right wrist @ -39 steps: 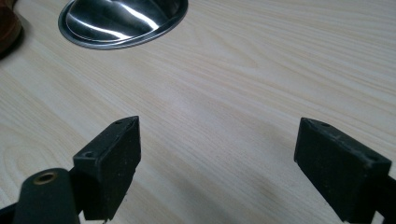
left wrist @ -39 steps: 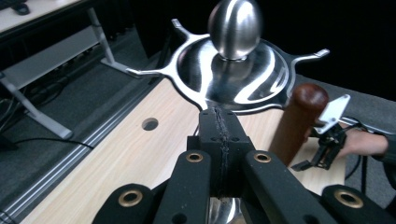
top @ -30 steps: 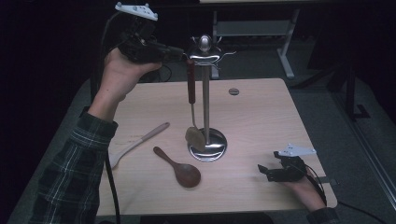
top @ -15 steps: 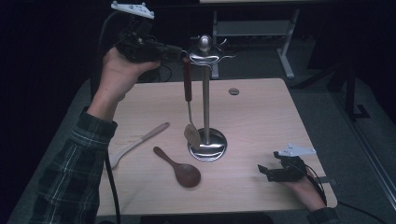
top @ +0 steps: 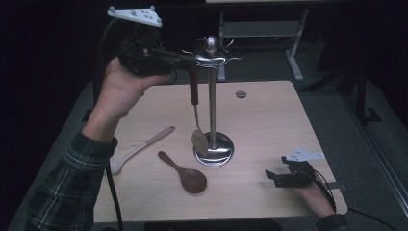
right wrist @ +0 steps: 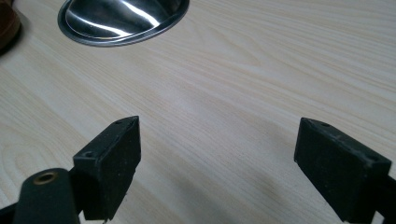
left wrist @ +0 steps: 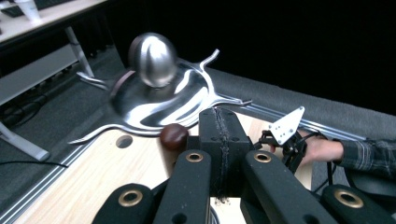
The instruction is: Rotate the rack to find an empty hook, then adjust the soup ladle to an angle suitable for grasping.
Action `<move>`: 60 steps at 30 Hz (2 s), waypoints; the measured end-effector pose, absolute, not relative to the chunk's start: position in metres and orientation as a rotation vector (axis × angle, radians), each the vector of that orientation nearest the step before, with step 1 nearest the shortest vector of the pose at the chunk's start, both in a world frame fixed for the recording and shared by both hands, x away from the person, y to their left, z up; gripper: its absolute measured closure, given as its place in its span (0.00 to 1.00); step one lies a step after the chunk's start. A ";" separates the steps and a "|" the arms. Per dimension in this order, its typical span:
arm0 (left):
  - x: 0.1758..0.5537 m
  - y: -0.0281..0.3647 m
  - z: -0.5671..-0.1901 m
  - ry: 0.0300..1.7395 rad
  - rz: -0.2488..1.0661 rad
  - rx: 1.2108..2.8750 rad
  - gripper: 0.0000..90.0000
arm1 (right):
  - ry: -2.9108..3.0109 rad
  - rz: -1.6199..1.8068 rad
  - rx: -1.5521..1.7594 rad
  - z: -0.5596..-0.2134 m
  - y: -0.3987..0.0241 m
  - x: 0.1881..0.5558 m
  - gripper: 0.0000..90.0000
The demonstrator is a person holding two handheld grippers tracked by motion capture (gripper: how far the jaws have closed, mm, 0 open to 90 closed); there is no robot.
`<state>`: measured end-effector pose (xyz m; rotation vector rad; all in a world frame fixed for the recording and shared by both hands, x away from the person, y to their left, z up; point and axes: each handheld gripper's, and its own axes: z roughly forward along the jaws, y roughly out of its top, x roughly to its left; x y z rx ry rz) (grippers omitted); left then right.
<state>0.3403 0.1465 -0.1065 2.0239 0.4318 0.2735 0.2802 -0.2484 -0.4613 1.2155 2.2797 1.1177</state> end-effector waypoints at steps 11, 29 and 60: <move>0.346 0.147 -0.114 0.468 0.315 2.041 1.00 | 2.285 1.118 1.219 -0.463 -0.250 0.281 0.16; 0.362 0.163 -0.117 0.546 0.344 2.014 1.00 | 2.285 1.117 1.226 -0.464 -0.250 0.282 0.16; 0.344 0.184 -0.163 0.566 0.315 2.054 1.00 | 2.291 1.119 1.226 -0.465 -0.250 0.282 0.16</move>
